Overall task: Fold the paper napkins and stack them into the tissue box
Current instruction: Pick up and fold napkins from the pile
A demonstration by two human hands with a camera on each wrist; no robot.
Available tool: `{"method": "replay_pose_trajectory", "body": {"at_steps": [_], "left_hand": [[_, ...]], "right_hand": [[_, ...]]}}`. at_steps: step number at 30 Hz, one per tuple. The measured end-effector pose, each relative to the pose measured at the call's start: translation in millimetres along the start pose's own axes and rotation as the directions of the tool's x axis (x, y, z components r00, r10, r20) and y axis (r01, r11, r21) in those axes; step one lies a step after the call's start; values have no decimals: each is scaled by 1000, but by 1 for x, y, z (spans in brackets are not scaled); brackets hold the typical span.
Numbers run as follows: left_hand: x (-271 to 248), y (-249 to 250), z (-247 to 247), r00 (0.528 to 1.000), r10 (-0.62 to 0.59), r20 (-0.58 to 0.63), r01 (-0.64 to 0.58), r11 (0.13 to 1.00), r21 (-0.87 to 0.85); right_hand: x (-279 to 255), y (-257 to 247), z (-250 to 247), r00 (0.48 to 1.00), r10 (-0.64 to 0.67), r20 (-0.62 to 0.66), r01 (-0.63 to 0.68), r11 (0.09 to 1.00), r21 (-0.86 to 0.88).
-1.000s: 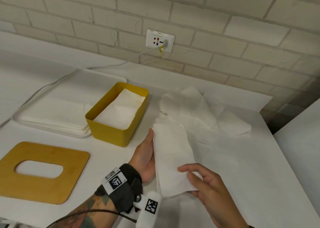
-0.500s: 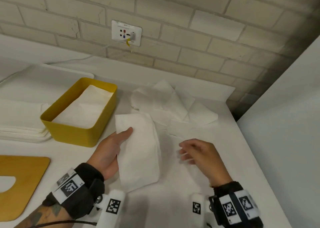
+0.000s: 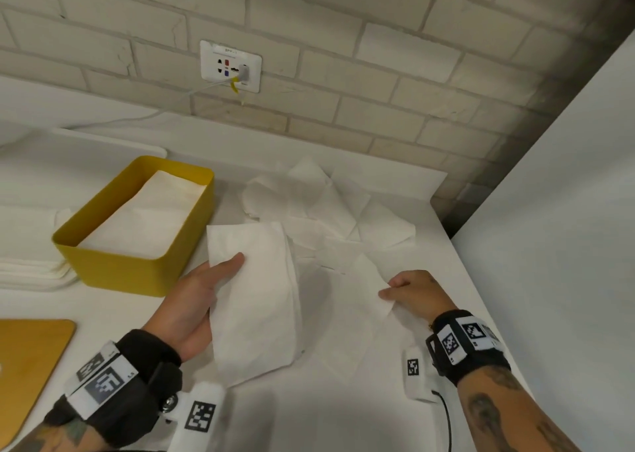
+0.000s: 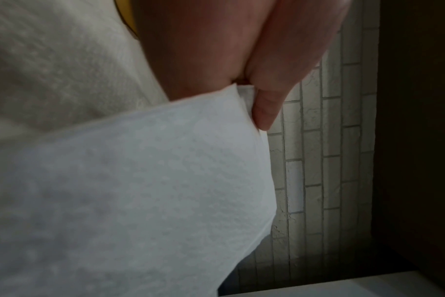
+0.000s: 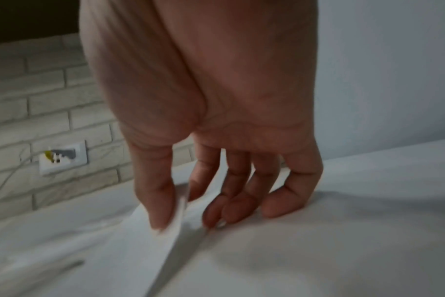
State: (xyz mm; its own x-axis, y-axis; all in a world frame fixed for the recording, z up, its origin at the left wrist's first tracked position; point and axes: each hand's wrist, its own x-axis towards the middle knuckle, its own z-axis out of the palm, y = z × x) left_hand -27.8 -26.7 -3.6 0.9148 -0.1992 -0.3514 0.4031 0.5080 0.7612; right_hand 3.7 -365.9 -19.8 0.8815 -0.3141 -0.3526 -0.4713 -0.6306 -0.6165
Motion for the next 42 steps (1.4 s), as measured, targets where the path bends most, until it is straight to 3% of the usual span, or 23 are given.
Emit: {"method": "replay_pose_trajectory", "body": {"at_steps": [2,4,7,9,11,14,16,17,19,23,27,33,38,42], "left_hand": [[-2,0,0,1000,5,-13,-5,1000,0],[-2,0,-1,1000,9,-22,-9,1000,1],[-1,3,2,1000,15,-19,-15,1000,0],[0,5,5,999,34,-13,-34,999,-3],[1,7,8,998,66,-12,-66,998,-8],[4,9,8,994,106,-13,-106,994,-8],[4,10,7,993,120,8,-120,993,10],[4,10,6,992,123,27,-124,992,19],[2,8,7,987,142,70,-145,989,41],[-3,3,13,980,163,118,-175,980,96],[-6,-1,14,990,126,58,-126,992,-18],[-5,-4,13,989,150,9,-149,987,-64],[-7,-6,13,985,169,31,-170,985,29],[-6,-3,11,976,215,-47,-213,976,40]], "right_hand": [[-11,-9,-2,1000,-17,-16,20,965,260],[-26,-23,-5,997,-56,-59,78,874,479],[-51,-46,-10,964,-192,-183,262,795,546],[-71,-64,-10,936,-305,-175,351,781,517],[-95,-82,-4,901,-433,-30,390,777,494],[-125,-105,8,769,-572,284,403,780,479],[-131,-116,15,685,-611,397,366,760,538],[-130,-121,18,670,-615,416,308,740,598],[-123,-130,27,690,-606,396,222,698,681],[-98,-141,50,791,-555,256,247,674,696],[-86,-144,65,846,-502,180,256,678,689],[-80,-144,76,867,-477,143,255,672,695],[-77,-145,81,871,-470,143,252,678,690],[-86,-138,88,850,-483,212,198,665,720]]}}
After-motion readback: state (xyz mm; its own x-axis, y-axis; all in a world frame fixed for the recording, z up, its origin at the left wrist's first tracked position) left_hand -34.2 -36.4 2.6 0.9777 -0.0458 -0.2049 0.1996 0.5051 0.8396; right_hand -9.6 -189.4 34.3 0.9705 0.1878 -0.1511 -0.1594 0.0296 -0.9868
